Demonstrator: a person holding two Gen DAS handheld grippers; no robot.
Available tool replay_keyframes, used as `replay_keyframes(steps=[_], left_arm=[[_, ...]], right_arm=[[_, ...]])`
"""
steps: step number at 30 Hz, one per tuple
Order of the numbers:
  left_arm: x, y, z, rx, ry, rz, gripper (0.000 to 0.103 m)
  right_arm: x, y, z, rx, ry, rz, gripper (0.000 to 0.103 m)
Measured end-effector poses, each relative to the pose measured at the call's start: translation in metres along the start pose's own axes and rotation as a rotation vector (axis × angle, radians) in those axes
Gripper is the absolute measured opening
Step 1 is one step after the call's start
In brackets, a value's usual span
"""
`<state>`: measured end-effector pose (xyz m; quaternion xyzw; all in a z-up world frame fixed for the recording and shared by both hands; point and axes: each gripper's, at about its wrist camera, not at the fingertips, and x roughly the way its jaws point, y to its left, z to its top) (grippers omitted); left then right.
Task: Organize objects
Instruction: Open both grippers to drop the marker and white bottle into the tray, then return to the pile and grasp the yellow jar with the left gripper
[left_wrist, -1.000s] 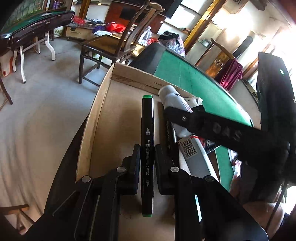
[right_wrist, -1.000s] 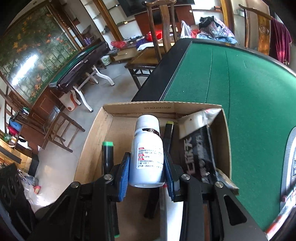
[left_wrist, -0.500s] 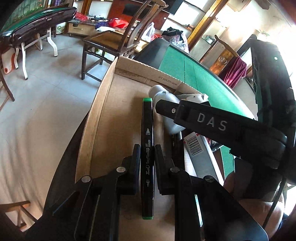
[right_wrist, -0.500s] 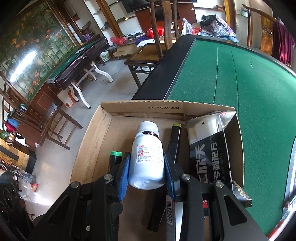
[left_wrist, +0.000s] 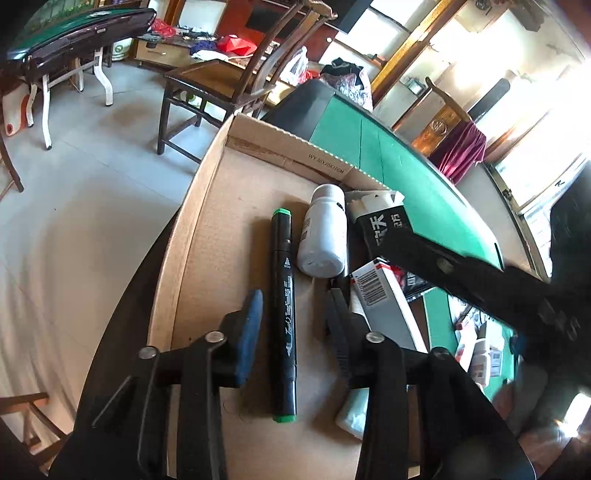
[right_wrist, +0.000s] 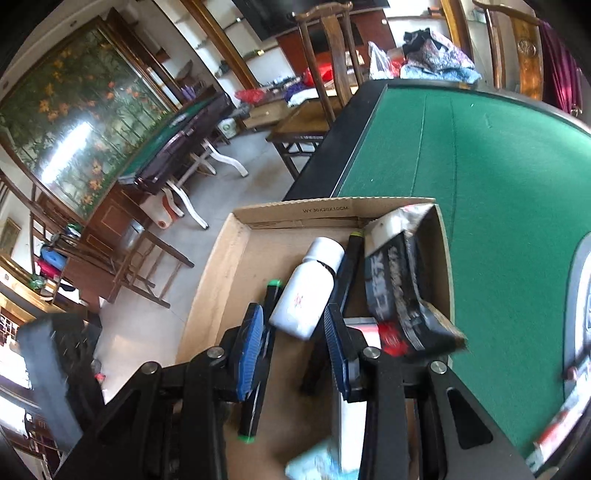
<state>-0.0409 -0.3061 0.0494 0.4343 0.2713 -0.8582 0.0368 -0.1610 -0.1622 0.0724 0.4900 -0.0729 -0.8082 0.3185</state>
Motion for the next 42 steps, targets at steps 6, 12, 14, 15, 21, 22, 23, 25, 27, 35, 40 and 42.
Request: replay_keyframes(steps=[6, 12, 14, 15, 21, 22, 23, 25, 27, 35, 40, 42], left_arm=[[-0.019, -0.008, -0.009, -0.013, -0.033, 0.004, 0.038], [-0.036, -0.043, -0.025, 0.045, -0.058, -0.002, 0.043], [-0.039, -0.06, -0.032, 0.079, -0.061, -0.007, 0.047], [-0.04, -0.071, -0.037, 0.098, -0.062, -0.009, 0.047], [-0.027, -0.131, -0.071, 0.212, -0.012, -0.041, 0.047], [-0.024, -0.14, -0.077, 0.227, -0.001, -0.051, 0.047], [-0.02, -0.148, -0.085, 0.239, 0.013, -0.064, 0.048], [-0.01, -0.165, -0.104, 0.245, 0.061, -0.097, 0.048], [0.002, -0.18, -0.121, 0.232, 0.108, -0.12, 0.048], [0.026, -0.252, -0.164, 0.482, 0.132, 0.027, 0.048], [0.036, -0.269, -0.182, 0.622, 0.105, 0.086, 0.049], [0.042, -0.271, -0.184, 0.648, 0.084, 0.118, 0.051]], right_arm=[[-0.037, -0.007, -0.027, -0.019, -0.018, 0.04, 0.035], [-0.075, -0.032, -0.061, -0.026, -0.049, 0.064, 0.035], [-0.088, -0.044, -0.071, -0.02, -0.062, 0.066, 0.035], [-0.095, -0.051, -0.076, -0.016, -0.068, 0.067, 0.035], [-0.144, -0.112, -0.107, 0.025, -0.118, 0.071, 0.035], [-0.157, -0.13, -0.114, 0.037, -0.143, 0.058, 0.036], [-0.165, -0.143, -0.117, 0.049, -0.161, 0.046, 0.038], [-0.182, -0.174, -0.124, 0.082, -0.193, 0.014, 0.046], [-0.194, -0.201, -0.131, 0.115, -0.223, -0.017, 0.047], [-0.218, -0.261, -0.138, 0.277, -0.263, 0.015, 0.047], [-0.222, -0.256, -0.138, 0.276, -0.26, 0.048, 0.047], [-0.221, -0.251, -0.138, 0.264, -0.252, 0.06, 0.047]])
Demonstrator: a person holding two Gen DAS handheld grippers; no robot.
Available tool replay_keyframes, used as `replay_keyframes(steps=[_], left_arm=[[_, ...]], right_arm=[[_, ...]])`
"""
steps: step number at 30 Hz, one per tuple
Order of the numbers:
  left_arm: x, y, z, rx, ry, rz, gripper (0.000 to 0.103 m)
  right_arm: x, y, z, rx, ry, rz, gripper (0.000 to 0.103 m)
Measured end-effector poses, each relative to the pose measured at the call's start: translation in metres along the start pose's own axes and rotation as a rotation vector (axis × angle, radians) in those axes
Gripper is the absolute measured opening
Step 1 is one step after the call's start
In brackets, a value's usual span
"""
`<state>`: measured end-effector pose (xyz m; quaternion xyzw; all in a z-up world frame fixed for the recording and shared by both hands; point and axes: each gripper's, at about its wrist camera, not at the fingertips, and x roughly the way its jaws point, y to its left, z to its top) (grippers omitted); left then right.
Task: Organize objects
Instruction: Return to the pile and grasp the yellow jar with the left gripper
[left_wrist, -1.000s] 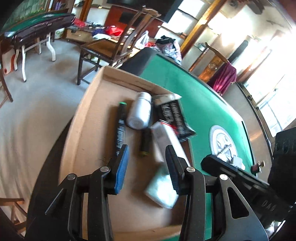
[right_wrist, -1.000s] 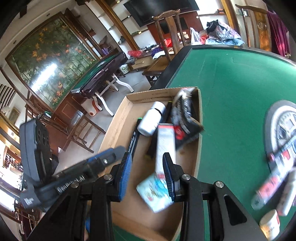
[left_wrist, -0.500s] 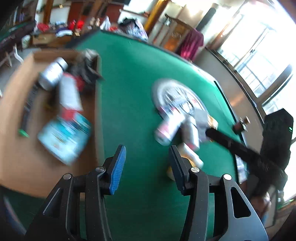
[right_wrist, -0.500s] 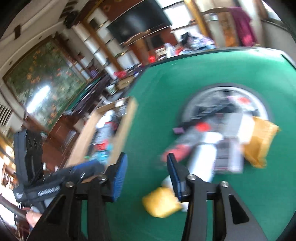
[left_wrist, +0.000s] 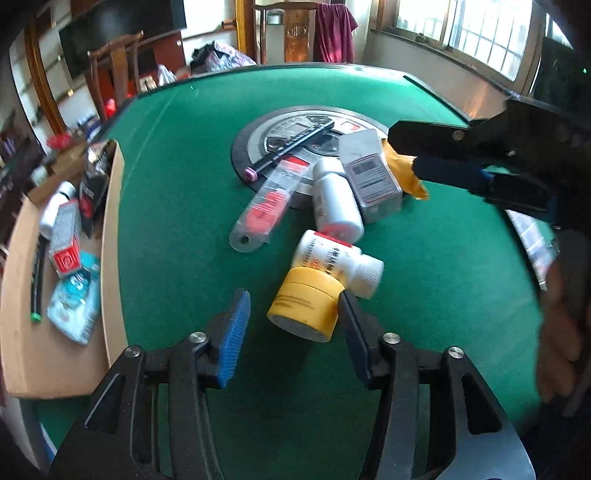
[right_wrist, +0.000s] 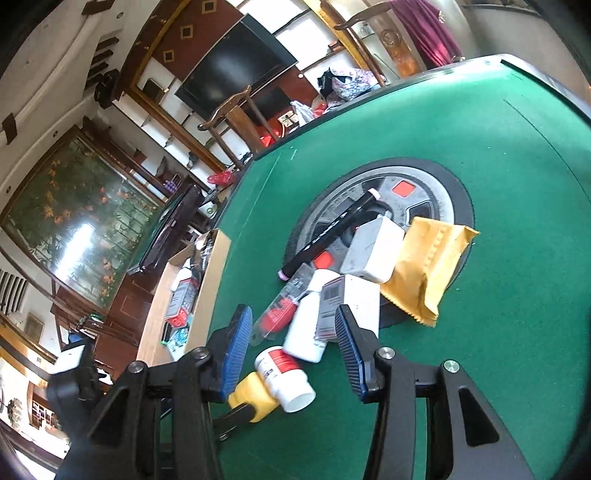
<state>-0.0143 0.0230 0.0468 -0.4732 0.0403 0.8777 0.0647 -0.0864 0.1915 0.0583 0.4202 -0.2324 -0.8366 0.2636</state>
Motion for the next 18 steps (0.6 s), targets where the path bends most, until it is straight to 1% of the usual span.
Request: replay_keyframes(steps=[2, 7, 8, 10, 15, 17, 18], left_arm=[[0.005, -0.002, 0.002, 0.018, -0.002, 0.005, 0.051], [0.021, -0.009, 0.006, 0.062, -0.013, -0.02, 0.051], [0.02, -0.005, 0.003, 0.06, -0.018, -0.019, 0.047], [0.021, 0.002, -0.001, 0.034, -0.022, -0.028, 0.039], [0.021, 0.033, 0.001, -0.071, -0.037, -0.017, 0.039], [0.021, 0.044, 0.0, -0.109, -0.043, -0.014, 0.039], [0.02, 0.043, -0.003, -0.118, -0.046, -0.009, 0.039]], right_arm=[[0.002, 0.002, -0.002, -0.012, 0.008, -0.002, 0.047], [0.014, 0.009, -0.006, -0.05, 0.051, -0.011, 0.047], [0.018, 0.011, -0.008, -0.064, 0.065, -0.02, 0.047], [0.024, 0.012, -0.011, -0.081, 0.087, -0.029, 0.047], [0.039, 0.026, -0.022, -0.186, 0.154, -0.059, 0.047], [0.047, 0.03, -0.027, -0.236, 0.159, -0.084, 0.047], [0.05, 0.031, -0.03, -0.257, 0.168, -0.093, 0.046]])
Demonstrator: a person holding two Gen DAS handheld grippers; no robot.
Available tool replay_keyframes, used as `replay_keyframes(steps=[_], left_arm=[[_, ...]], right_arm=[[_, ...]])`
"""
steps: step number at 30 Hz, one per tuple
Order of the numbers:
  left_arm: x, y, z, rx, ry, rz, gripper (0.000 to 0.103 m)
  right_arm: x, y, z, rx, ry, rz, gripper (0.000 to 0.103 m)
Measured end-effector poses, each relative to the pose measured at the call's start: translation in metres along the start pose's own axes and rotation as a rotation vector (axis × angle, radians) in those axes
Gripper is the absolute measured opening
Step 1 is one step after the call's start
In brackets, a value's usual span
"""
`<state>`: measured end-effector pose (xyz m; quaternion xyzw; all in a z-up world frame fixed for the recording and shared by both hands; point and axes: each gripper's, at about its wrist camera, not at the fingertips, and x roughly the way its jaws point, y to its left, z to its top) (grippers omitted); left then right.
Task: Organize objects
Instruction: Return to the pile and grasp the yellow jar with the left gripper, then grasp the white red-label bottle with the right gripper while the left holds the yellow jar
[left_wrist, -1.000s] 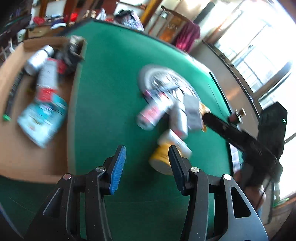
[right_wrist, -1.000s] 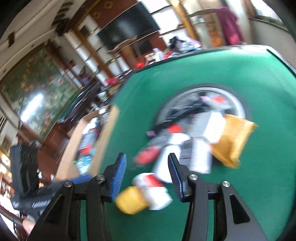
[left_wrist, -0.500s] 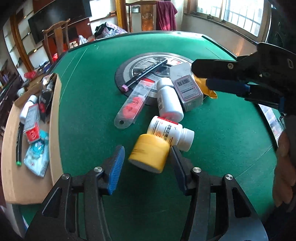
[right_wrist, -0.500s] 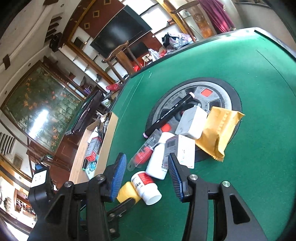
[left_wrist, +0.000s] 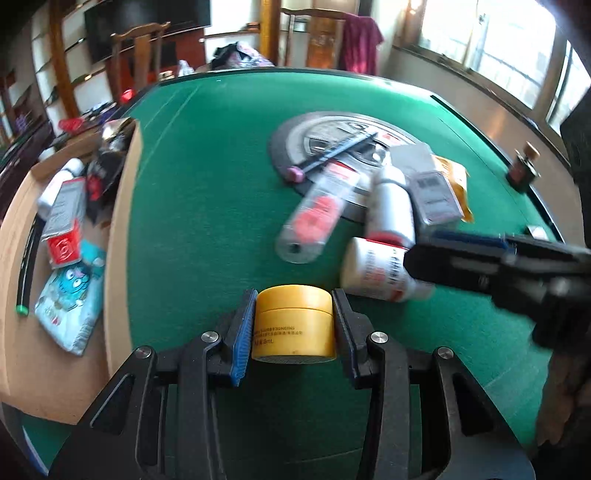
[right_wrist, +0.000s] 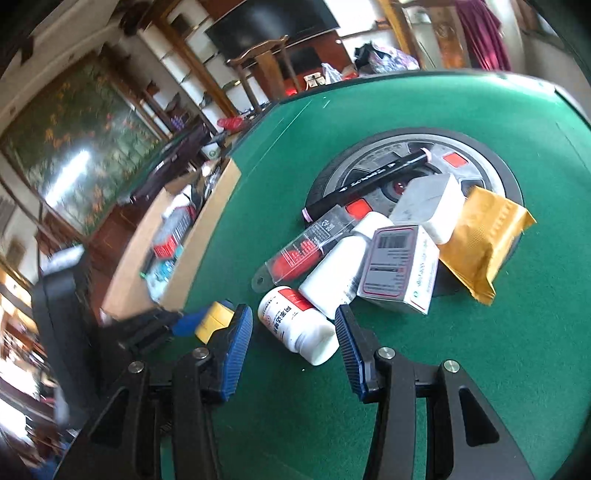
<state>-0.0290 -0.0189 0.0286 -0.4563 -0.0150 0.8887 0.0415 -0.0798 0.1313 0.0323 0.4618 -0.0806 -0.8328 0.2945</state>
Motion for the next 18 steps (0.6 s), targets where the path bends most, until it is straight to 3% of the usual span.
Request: replay_keyframes(steps=[10, 18], left_arm=[[0.007, -0.004, -0.009, 0.03, 0.002, 0.046, 0.04], [0.006, -0.007, -0.015, 0.068, -0.023, 0.078, 0.04]], right_arm=[[0.019, 0.019, -0.009, -0.184, -0.015, -0.093, 0.043], [0.025, 0.009, -0.01, -0.14, 0.022, -0.062, 0.037]])
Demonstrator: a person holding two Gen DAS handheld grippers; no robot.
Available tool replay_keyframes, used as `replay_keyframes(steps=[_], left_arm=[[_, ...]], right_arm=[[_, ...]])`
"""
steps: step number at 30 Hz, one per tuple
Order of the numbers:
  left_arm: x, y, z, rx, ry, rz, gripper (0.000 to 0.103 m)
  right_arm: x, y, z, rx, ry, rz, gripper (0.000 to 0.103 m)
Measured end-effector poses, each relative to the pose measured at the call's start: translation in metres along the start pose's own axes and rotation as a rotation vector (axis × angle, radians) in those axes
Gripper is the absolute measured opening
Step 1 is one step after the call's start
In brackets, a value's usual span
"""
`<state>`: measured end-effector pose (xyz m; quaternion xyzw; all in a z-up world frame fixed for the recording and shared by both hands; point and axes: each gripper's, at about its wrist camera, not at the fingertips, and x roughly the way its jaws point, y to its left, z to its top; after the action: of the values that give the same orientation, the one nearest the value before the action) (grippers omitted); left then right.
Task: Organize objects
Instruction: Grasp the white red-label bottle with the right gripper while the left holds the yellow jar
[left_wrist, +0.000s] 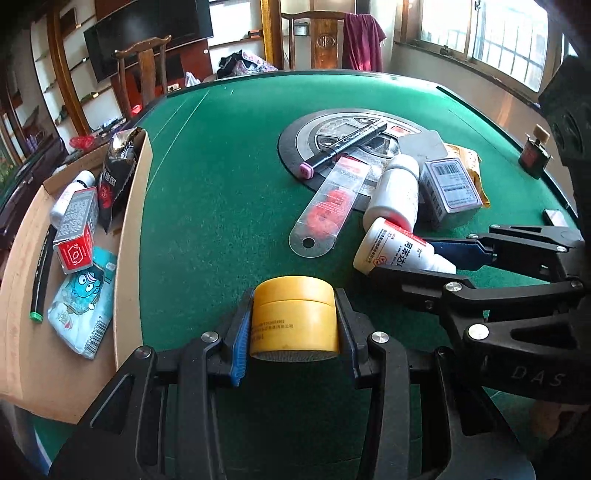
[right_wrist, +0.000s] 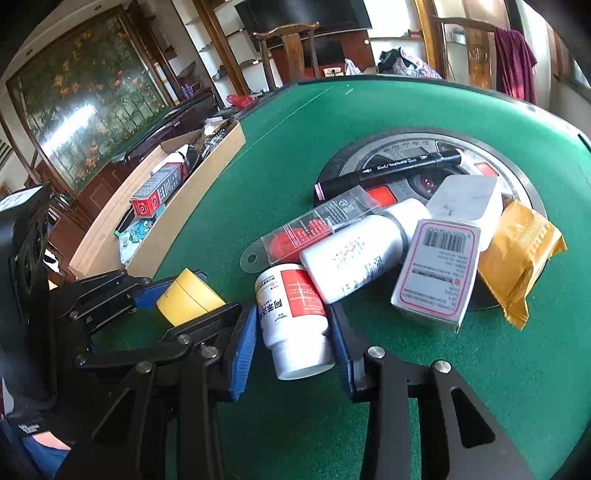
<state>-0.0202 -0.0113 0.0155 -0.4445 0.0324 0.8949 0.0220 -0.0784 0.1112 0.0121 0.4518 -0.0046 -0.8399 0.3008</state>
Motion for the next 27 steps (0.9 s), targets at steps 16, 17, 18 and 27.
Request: replay_keyframes(steps=[16, 17, 18, 27], left_arm=[[-0.009, 0.005, 0.004, -0.037, -0.064, -0.027, 0.039], [-0.01, 0.005, 0.004, -0.036, -0.067, -0.029, 0.039], [-0.01, 0.005, 0.004, -0.038, -0.071, -0.03, 0.039], [-0.012, 0.004, 0.003, -0.051, -0.078, -0.03, 0.039]], right_arm=[[-0.033, 0.0, 0.006, 0.074, -0.109, 0.021, 0.034], [-0.034, 0.0, 0.006, 0.076, -0.114, 0.02, 0.034], [-0.036, 0.0, 0.006, 0.075, -0.116, 0.02, 0.034], [-0.045, -0.001, 0.009, 0.061, -0.153, -0.009, 0.034]])
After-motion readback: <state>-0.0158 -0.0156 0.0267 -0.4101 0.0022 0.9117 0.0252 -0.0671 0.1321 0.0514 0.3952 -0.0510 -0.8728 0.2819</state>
